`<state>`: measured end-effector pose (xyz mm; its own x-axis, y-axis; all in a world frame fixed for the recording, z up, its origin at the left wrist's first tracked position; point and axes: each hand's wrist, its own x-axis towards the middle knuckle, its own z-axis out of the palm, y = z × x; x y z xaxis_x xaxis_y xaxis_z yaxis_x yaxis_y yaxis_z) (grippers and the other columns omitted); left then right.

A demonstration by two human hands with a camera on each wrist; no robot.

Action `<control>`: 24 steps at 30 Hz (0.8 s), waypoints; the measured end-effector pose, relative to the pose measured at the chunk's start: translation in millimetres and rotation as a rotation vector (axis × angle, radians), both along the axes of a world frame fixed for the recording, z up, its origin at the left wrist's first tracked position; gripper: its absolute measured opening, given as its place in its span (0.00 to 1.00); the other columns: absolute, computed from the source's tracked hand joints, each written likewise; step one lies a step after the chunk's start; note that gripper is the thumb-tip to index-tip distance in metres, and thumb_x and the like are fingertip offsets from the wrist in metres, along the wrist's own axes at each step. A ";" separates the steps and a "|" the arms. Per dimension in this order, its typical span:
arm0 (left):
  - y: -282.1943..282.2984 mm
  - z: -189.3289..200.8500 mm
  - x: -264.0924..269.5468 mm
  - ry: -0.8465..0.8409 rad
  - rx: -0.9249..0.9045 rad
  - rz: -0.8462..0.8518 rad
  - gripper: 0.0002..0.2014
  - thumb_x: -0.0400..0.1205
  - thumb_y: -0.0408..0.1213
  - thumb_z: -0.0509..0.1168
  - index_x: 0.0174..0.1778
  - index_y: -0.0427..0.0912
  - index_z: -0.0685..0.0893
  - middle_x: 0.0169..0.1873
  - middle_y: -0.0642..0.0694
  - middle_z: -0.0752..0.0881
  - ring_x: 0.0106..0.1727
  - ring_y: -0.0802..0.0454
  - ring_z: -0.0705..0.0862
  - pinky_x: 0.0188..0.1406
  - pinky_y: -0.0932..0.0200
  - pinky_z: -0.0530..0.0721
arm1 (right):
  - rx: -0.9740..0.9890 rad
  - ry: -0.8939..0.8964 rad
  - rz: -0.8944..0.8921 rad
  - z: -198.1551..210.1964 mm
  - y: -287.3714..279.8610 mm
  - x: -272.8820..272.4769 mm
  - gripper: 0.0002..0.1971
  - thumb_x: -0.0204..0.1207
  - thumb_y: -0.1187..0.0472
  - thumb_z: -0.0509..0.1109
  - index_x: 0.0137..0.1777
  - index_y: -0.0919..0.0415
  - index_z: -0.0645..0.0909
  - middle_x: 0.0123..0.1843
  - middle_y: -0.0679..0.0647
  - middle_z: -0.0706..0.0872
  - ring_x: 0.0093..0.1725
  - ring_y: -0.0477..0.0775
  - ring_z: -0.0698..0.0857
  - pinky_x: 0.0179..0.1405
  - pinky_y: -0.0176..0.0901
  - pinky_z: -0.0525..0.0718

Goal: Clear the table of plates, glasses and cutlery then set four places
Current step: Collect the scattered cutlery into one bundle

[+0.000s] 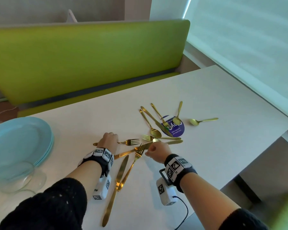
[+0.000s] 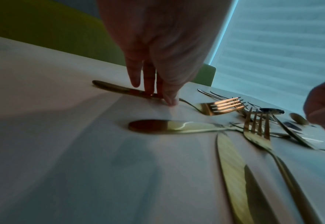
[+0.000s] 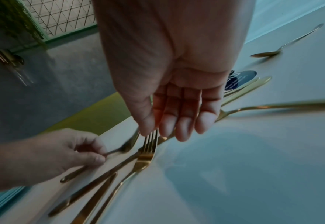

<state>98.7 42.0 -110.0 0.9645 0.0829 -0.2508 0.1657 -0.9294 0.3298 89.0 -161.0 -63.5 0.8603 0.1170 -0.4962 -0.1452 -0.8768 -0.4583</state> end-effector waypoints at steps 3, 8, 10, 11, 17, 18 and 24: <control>1.4 14.9 -5.6 -0.002 -0.004 0.056 0.11 0.82 0.29 0.54 0.57 0.35 0.78 0.58 0.39 0.81 0.60 0.40 0.80 0.55 0.49 0.80 | -0.029 0.075 0.010 -4.0 10.7 -8.8 0.14 0.76 0.51 0.69 0.32 0.52 0.73 0.49 0.57 0.88 0.47 0.52 0.83 0.53 0.45 0.84; 8.4 32.1 -10.9 -0.059 -0.217 0.173 0.11 0.85 0.31 0.54 0.60 0.33 0.75 0.58 0.35 0.84 0.59 0.36 0.82 0.54 0.50 0.78 | -0.122 0.145 0.074 -12.4 37.2 -22.4 0.19 0.76 0.44 0.67 0.30 0.55 0.73 0.50 0.58 0.88 0.46 0.52 0.82 0.48 0.42 0.82; 8.1 37.8 -12.4 -0.071 -0.334 0.218 0.10 0.85 0.32 0.53 0.57 0.34 0.75 0.57 0.35 0.85 0.58 0.37 0.82 0.52 0.53 0.77 | -0.173 0.155 0.075 -18.2 46.3 -25.8 0.18 0.77 0.43 0.66 0.43 0.60 0.80 0.57 0.59 0.87 0.54 0.56 0.84 0.51 0.43 0.81; 7.4 40.2 -13.2 -0.071 -0.382 0.250 0.09 0.85 0.33 0.53 0.56 0.34 0.75 0.56 0.36 0.85 0.58 0.37 0.82 0.50 0.55 0.76 | -0.183 0.154 0.058 -20.5 49.4 -27.6 0.20 0.77 0.43 0.66 0.52 0.62 0.82 0.59 0.59 0.86 0.58 0.57 0.84 0.50 0.42 0.79; -1.5 45.7 -17.3 -0.022 -0.556 0.344 0.12 0.85 0.34 0.53 0.61 0.35 0.74 0.58 0.35 0.85 0.58 0.35 0.83 0.54 0.52 0.78 | -0.220 0.120 -0.054 -24.6 56.8 -32.2 0.20 0.78 0.53 0.65 0.64 0.67 0.77 0.63 0.60 0.83 0.63 0.58 0.83 0.57 0.42 0.81; -2.5 45.6 -17.9 -0.007 -0.575 0.345 0.13 0.85 0.34 0.53 0.63 0.35 0.74 0.60 0.36 0.84 0.59 0.35 0.84 0.57 0.51 0.79 | -0.218 0.119 -0.071 -23.8 56.3 -32.5 0.19 0.78 0.54 0.65 0.63 0.67 0.78 0.62 0.60 0.84 0.62 0.58 0.84 0.58 0.43 0.83; -4.8 44.9 -19.9 0.039 -0.669 0.347 0.16 0.86 0.37 0.52 0.63 0.36 0.79 0.52 0.39 0.85 0.45 0.42 0.84 0.52 0.51 0.85 | -0.128 0.136 -0.155 -18.2 52.3 -26.1 0.08 0.76 0.55 0.68 0.43 0.61 0.80 0.48 0.57 0.88 0.45 0.54 0.86 0.48 0.43 0.88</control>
